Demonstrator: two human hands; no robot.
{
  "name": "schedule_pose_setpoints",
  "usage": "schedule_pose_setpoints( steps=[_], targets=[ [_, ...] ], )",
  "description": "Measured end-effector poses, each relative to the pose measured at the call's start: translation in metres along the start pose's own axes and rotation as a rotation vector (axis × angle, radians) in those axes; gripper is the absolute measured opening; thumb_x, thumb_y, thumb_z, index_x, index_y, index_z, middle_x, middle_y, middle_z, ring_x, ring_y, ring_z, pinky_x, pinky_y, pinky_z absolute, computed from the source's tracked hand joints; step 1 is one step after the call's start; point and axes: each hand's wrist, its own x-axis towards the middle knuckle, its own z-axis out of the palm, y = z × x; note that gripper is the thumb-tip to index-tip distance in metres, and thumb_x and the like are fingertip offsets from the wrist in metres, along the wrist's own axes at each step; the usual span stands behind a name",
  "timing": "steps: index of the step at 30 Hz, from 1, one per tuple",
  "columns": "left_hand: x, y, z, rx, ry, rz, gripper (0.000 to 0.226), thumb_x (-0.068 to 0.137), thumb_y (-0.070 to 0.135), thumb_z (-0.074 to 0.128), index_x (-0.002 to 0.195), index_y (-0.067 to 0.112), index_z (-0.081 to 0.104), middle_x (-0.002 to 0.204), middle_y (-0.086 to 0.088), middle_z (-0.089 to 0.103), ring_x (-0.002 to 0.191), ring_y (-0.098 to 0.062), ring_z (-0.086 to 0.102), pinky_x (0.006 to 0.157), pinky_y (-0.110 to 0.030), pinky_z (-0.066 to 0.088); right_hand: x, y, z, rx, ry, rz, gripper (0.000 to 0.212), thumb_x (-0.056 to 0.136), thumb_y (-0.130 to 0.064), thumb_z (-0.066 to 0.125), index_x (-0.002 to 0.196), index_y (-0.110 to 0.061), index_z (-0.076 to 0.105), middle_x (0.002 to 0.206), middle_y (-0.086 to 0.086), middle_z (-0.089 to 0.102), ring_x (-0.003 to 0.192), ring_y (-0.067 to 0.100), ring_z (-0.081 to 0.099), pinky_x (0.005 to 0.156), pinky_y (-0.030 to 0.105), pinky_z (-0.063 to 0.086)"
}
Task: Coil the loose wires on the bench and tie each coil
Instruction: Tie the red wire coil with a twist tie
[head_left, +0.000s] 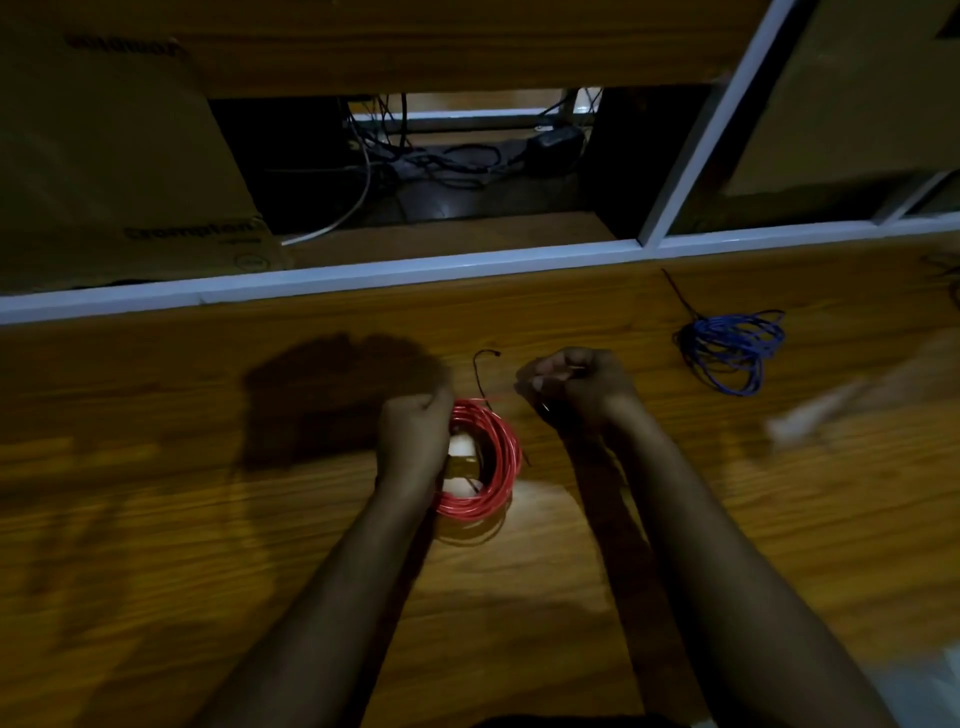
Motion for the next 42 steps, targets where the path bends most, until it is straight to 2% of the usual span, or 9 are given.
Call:
schedule_pose_setpoints(
  steps=[3,6,13,20,28,34,37,40,42],
  targets=[
    [-0.018,0.003,0.006,0.025,-0.047,0.035,0.051,0.096,0.028,0.059,0.047,0.019,0.048,0.050,-0.003,0.043,0.050,-0.020,0.043,0.056,-0.034,0.033,-0.008,0.004,-0.014,0.049,0.136,-0.033,0.008,0.086,0.006,0.069,0.093,0.003,0.068,0.072,0.005,0.065,0.061,0.010,0.062,0.048,0.014,0.052],
    [-0.033,0.004,0.011,0.037,-0.059,0.028,0.047,0.097,0.031,0.058,0.052,0.017,0.053,0.053,-0.007,0.047,0.052,-0.021,0.047,0.056,-0.032,0.035,-0.009,0.011,-0.018,0.021,0.141,-0.029,0.008,0.085,-0.002,0.073,0.092,-0.004,0.069,0.079,0.007,0.070,0.071,0.016,0.068,0.059,0.023,0.058],
    [-0.058,0.006,0.006,0.053,-0.050,0.024,0.051,0.097,0.030,0.058,0.048,0.018,0.047,0.041,0.005,0.044,0.039,-0.012,0.044,0.056,-0.028,0.033,-0.029,0.011,-0.028,0.148,0.185,-0.081,0.014,0.090,0.003,0.065,0.104,0.001,0.068,0.089,0.004,0.066,0.076,0.007,0.064,0.050,0.007,0.047],
    [-0.082,0.016,0.011,0.012,-0.112,0.040,0.040,0.096,0.034,0.059,0.060,0.015,0.061,0.059,-0.004,0.057,0.058,-0.021,0.053,0.060,-0.034,0.039,-0.040,0.011,-0.057,0.076,0.254,-0.260,0.014,0.087,-0.008,0.074,0.101,-0.009,0.071,0.092,0.006,0.073,0.077,0.013,0.071,0.063,0.024,0.059],
    [-0.140,0.028,0.035,-0.027,-0.357,0.118,0.038,0.098,0.032,0.056,0.075,0.002,0.060,0.056,-0.005,0.036,0.045,-0.017,0.029,0.047,-0.027,0.022,-0.069,0.038,-0.081,-0.005,0.424,-0.420,0.008,0.088,-0.007,0.073,0.094,-0.012,0.072,0.084,0.000,0.071,0.069,0.010,0.072,0.062,0.024,0.060],
    [-0.173,0.041,0.060,-0.045,-0.440,0.133,0.029,0.099,0.030,0.055,0.076,0.011,0.054,0.055,-0.003,0.031,0.043,-0.014,0.027,0.044,-0.025,0.020,-0.084,0.070,-0.123,-0.094,0.538,-0.461,0.007,0.086,-0.009,0.075,0.093,-0.009,0.075,0.082,-0.001,0.073,0.072,0.007,0.072,0.068,0.033,0.062],
    [-0.184,0.043,0.079,-0.060,-0.450,0.100,0.033,0.099,0.029,0.056,0.072,0.012,0.048,0.052,0.001,0.031,0.042,-0.013,0.026,0.043,-0.023,0.020,-0.096,0.083,-0.138,-0.054,0.531,-0.436,0.008,0.085,-0.009,0.076,0.093,-0.008,0.074,0.080,0.002,0.074,0.070,0.009,0.072,0.068,0.035,0.062],
    [-0.191,0.042,0.099,-0.054,-0.444,0.088,0.031,0.099,0.028,0.056,0.072,0.013,0.051,0.050,0.003,0.032,0.040,-0.012,0.026,0.041,-0.021,0.020,-0.113,0.084,-0.147,-0.014,0.456,-0.477,0.010,0.083,-0.008,0.078,0.092,-0.008,0.074,0.078,0.001,0.073,0.065,0.004,0.070,0.065,0.024,0.059],
    [-0.197,0.041,0.111,-0.053,-0.436,0.072,0.026,0.099,0.027,0.057,0.078,0.011,0.056,0.045,0.007,0.034,0.038,-0.010,0.027,0.040,-0.021,0.021,-0.124,0.081,-0.155,0.064,0.368,-0.481,0.013,0.082,-0.010,0.079,0.093,-0.008,0.074,0.078,0.004,0.073,0.066,0.012,0.072,0.067,0.029,0.060]
  ],
)
